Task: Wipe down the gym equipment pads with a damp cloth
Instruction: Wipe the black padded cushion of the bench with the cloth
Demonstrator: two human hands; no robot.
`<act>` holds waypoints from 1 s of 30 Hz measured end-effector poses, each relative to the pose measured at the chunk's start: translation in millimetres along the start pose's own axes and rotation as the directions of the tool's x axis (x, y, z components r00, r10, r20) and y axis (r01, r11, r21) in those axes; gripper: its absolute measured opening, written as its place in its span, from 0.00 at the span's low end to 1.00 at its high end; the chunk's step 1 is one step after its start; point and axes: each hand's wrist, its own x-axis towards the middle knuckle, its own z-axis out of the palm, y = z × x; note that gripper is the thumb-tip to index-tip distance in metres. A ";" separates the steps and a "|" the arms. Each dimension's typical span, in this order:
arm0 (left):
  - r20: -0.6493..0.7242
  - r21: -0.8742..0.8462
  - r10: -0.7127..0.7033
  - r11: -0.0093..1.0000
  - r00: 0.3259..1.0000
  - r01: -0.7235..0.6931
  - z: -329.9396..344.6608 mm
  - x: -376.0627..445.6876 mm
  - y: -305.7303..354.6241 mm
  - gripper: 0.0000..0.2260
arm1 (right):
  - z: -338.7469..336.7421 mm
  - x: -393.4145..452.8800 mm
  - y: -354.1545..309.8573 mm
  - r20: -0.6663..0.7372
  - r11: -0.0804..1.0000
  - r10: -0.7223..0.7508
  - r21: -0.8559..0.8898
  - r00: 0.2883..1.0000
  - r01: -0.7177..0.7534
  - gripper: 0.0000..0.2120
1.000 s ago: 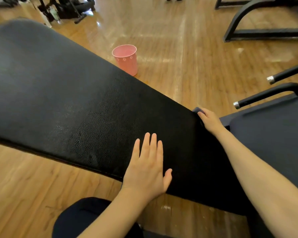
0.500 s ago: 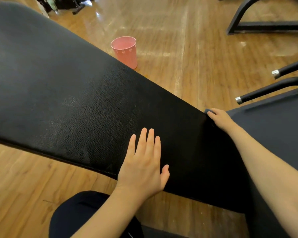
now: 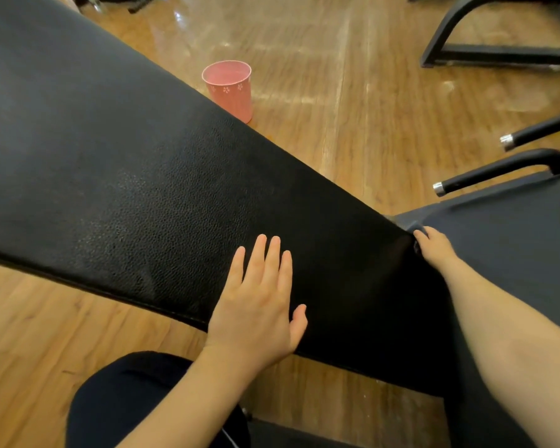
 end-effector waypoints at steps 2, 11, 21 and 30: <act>-0.002 0.001 0.000 1.000 1.000 0.000 -0.2 0.4 -0.3 0.31 | 1.8 1.3 5.4 -0.013 0.999 0.038 0.036 0.999 -0.038 0.15; -0.026 0.015 -0.010 1.000 1.000 0.010 2.2 0.6 -1.5 0.31 | 6.0 -20.8 55.3 -0.155 0.944 0.307 0.172 0.939 -0.280 0.20; -0.027 0.029 -0.009 1.000 1.000 0.010 -1.1 0.4 0.8 0.31 | 18.6 -79.2 90.8 -0.143 0.914 0.349 0.271 0.926 -0.302 0.17; -0.018 0.066 -0.003 0.998 1.000 0.004 -3.6 0.7 1.4 0.31 | 30.2 -123.9 93.1 -0.147 0.855 0.396 0.418 0.906 -0.306 0.18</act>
